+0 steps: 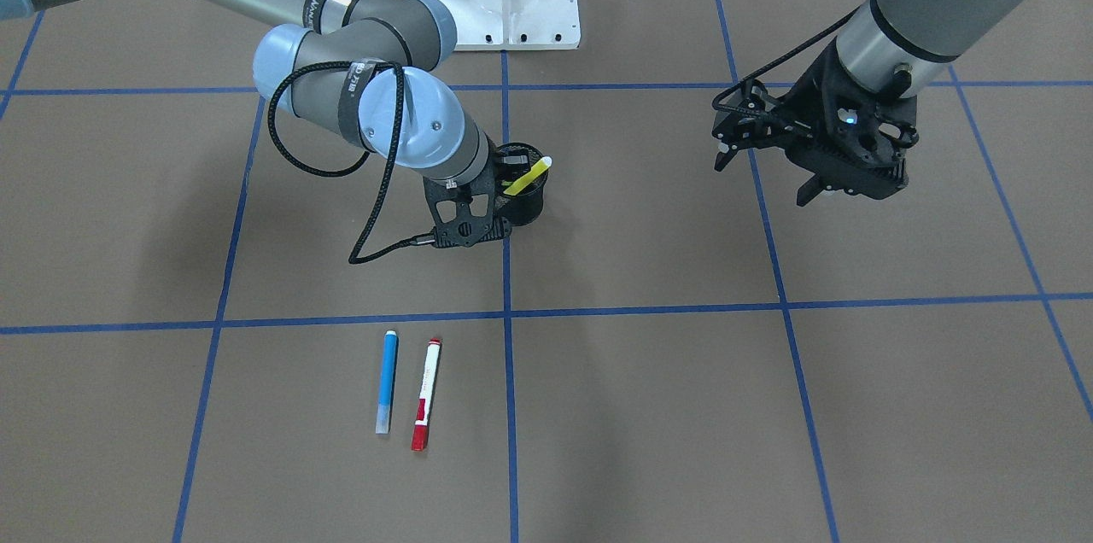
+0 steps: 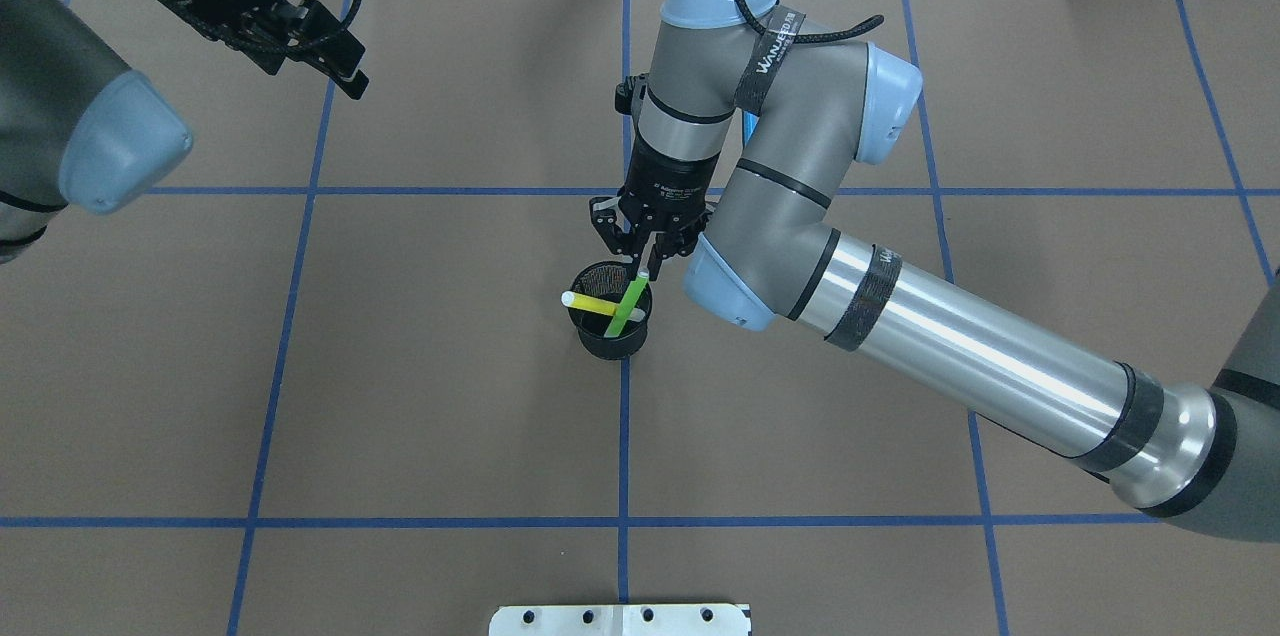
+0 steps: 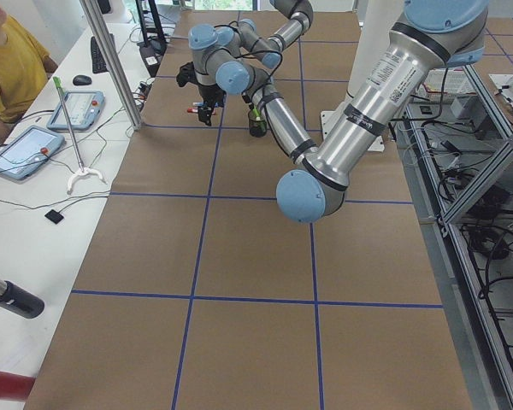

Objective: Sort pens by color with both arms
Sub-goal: 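Grasp the green highlighter with the right gripper and lift it out, then carry the green highlighter toward the red-capped marker with the right gripper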

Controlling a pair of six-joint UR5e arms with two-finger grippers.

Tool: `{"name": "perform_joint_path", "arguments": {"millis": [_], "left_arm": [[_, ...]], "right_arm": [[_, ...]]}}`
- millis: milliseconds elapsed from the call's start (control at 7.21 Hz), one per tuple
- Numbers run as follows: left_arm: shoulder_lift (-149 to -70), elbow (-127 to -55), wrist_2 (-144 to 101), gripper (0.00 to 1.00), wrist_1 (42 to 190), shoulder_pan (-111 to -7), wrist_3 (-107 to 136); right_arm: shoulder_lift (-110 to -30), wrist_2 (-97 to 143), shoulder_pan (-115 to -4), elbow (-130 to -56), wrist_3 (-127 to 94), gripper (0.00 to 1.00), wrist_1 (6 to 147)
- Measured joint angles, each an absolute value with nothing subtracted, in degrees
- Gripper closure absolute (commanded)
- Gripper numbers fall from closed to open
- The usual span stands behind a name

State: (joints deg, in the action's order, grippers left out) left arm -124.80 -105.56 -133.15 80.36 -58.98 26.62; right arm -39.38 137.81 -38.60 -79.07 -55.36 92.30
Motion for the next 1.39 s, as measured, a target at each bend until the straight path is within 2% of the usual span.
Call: {"name": "perform_joint_path", "arguments": {"millis": [277, 554, 970, 1386], "left_arm": [[-124.8, -105.56, -133.15, 0.01, 80.39, -58.97, 26.63], [-124.81, -105.56, -133.15, 0.01, 80.5, -58.97, 26.63], [-124.86, -105.49, -133.15, 0.01, 80.59, -58.91, 26.79], [-124.89, -105.52, -133.15, 0.01, 80.62, -58.89, 26.85]], "right_arm": [[-39.11, 137.77, -39.04, -81.83, -55.45, 0.91, 94.1], [-39.13, 137.45, -41.28, -88.65, -55.66, 0.99, 99.14], [-38.8, 135.32, -45.72, -96.84, -56.57, 1.0, 106.07], [-38.03, 123.43, -46.39, -98.45, -60.44, 1.0, 107.46]]}}
